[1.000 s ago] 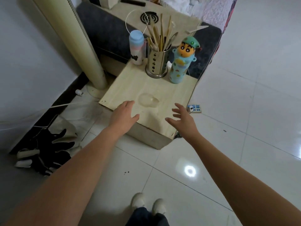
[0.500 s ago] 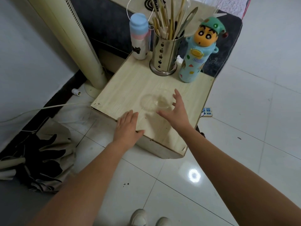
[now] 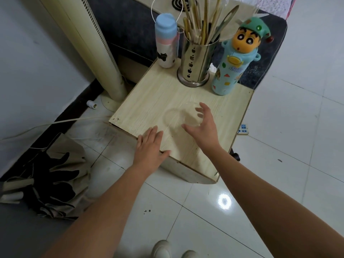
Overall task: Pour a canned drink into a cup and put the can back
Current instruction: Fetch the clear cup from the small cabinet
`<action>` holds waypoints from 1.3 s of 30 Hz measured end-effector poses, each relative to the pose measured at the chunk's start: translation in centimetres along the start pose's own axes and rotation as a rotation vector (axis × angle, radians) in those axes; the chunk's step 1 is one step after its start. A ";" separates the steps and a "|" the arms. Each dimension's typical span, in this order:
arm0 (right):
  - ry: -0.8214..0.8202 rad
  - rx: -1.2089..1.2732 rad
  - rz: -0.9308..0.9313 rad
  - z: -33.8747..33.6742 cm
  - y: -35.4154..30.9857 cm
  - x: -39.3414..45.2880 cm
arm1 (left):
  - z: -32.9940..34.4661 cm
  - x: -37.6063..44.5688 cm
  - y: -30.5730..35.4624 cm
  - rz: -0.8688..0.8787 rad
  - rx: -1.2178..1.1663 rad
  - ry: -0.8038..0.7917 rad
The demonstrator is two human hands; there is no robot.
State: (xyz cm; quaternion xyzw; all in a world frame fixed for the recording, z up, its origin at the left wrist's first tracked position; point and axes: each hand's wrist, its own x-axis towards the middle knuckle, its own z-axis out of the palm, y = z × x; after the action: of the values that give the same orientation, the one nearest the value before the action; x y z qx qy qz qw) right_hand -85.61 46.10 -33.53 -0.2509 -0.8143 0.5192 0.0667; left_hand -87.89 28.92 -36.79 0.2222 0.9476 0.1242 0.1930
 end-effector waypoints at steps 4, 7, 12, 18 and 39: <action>-0.013 0.018 -0.014 -1.2 -1.4 -1.1 | -0.9 -0.3 0.3 -0.033 0.058 -0.058; -0.020 0.022 -0.035 -2.7 -2.9 -2.3 | -2.2 -1.0 1.0 -0.054 0.043 -0.129; -0.036 0.044 -0.063 -6.5 -6.9 -5.3 | -7.1 -3.1 3.7 -0.062 -0.191 -0.109; -0.030 0.028 -0.102 -12.0 -12.5 -9.7 | -13.0 -6.3 8.8 -0.074 -0.583 -0.088; 0.206 -0.001 -0.089 -29.0 -20.4 -26.4 | -21.5 -19.9 26.5 0.303 -0.783 -0.227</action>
State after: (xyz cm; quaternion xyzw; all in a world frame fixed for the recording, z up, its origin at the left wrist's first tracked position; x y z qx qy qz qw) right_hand -58.94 50.20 1.50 -0.2665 -0.8138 0.4866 0.1728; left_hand -70.62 39.40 -2.84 0.2808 0.7585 0.4762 0.3452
